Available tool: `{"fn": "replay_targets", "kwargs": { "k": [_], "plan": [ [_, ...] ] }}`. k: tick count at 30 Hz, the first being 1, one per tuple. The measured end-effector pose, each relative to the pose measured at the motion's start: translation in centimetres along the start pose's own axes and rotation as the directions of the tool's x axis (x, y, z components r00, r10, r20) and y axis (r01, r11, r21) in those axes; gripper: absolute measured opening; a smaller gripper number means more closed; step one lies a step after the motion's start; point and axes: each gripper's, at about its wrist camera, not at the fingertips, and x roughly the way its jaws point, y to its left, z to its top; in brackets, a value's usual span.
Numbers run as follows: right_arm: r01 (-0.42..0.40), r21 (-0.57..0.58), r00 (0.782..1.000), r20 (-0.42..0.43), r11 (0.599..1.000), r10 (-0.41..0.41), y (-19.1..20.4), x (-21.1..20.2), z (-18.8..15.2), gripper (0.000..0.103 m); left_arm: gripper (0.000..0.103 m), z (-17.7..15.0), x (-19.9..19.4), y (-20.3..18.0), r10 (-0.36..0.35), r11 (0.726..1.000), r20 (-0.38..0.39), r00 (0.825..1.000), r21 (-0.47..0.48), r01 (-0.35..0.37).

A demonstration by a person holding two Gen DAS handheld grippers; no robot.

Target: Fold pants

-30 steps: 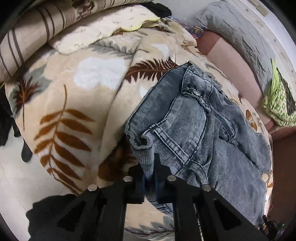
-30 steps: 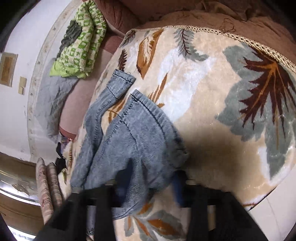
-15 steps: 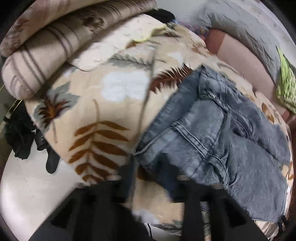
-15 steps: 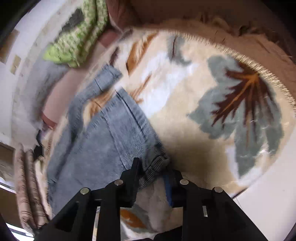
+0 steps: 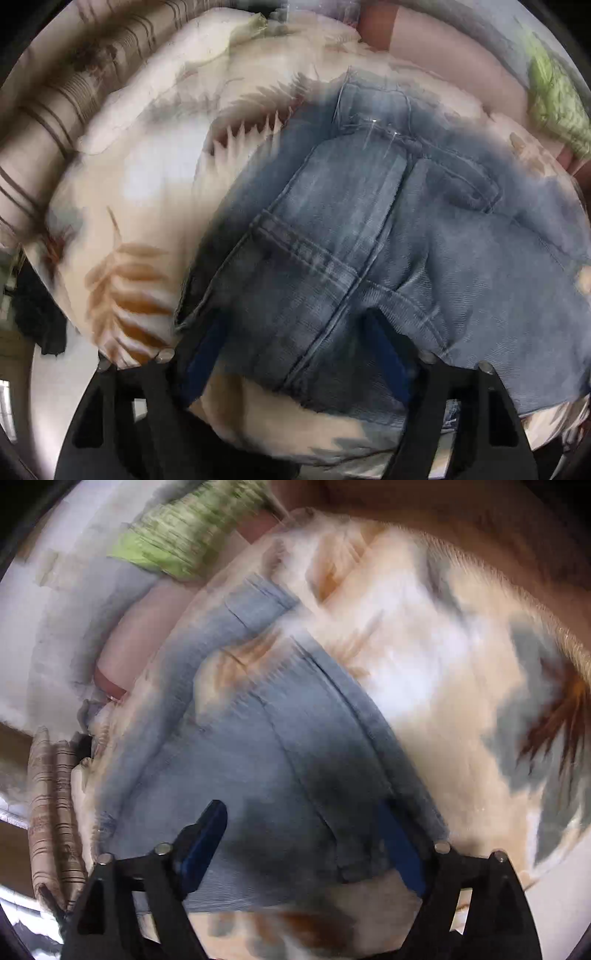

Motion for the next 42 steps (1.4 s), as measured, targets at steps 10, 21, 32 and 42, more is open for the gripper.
{"fn": "replay_targets", "kwargs": {
  "k": [10, 21, 32, 42],
  "plan": [
    [0.001, -0.026, 0.995, 0.101, 1.000, 0.002, 3.3, -2.5, 6.8, 0.084, 0.075, 7.3, -4.6, 0.9, -0.141, 0.987, 0.218, 0.966, -0.046, 0.155],
    [0.066, -0.013, 0.997, 0.042, 0.998, -0.065, 3.1, 2.4, 11.5, 0.083, 0.062, 14.4, 3.4, -2.0, -0.224, 0.970, -0.016, 0.975, -0.106, 0.221],
    [0.055, 0.098, 0.998, -0.012, 0.994, -0.054, 2.1, 8.5, 17.3, 0.083, 0.021, 14.4, 4.7, -3.7, -0.160, 0.985, -0.063, 0.985, -0.069, 0.156],
    [0.196, -0.198, 0.980, -0.008, 0.961, -0.201, 6.0, 7.8, 16.5, 0.016, 0.021, 14.6, 1.7, -3.0, -0.046, 0.997, 0.052, 0.998, -0.066, 0.049]
  ]
}}
